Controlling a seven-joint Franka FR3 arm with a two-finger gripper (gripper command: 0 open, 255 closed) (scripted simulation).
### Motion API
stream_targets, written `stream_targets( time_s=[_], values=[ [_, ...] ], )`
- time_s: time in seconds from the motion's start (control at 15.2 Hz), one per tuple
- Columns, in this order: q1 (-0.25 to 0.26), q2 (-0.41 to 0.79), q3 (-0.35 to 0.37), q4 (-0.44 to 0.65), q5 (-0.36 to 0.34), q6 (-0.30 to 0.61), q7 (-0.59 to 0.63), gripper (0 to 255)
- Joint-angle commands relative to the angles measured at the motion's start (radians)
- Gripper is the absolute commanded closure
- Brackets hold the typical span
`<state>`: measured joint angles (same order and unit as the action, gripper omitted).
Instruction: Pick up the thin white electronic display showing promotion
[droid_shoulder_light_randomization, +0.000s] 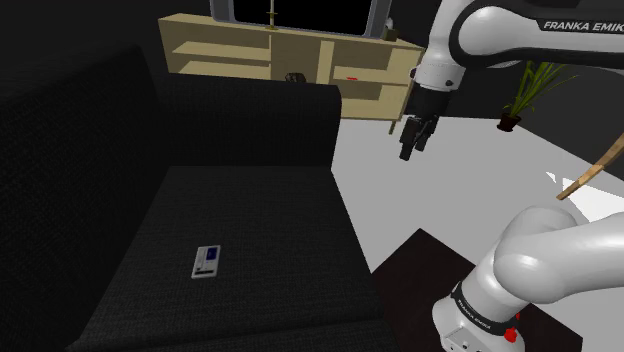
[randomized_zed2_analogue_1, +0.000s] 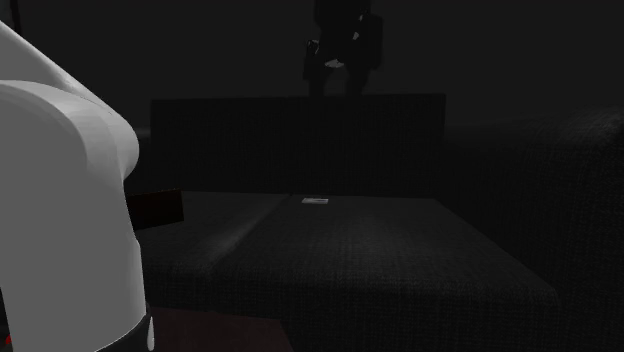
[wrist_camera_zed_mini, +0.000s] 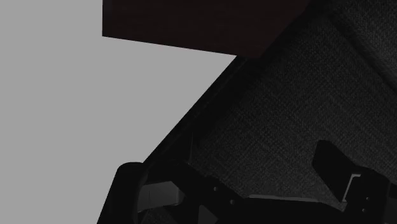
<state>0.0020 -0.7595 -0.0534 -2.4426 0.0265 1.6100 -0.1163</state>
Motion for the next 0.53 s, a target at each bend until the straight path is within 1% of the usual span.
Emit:
stream_targets(
  time_s=[0.0, 0.46],
  values=[
    [0.000, 0.000, 0.000, 0.000, 0.000, 0.000, 0.000, 0],
    [0.058, 0.072, 0.158, -0.034, 0.098, 0.125, 0.183, 0]
  ],
)
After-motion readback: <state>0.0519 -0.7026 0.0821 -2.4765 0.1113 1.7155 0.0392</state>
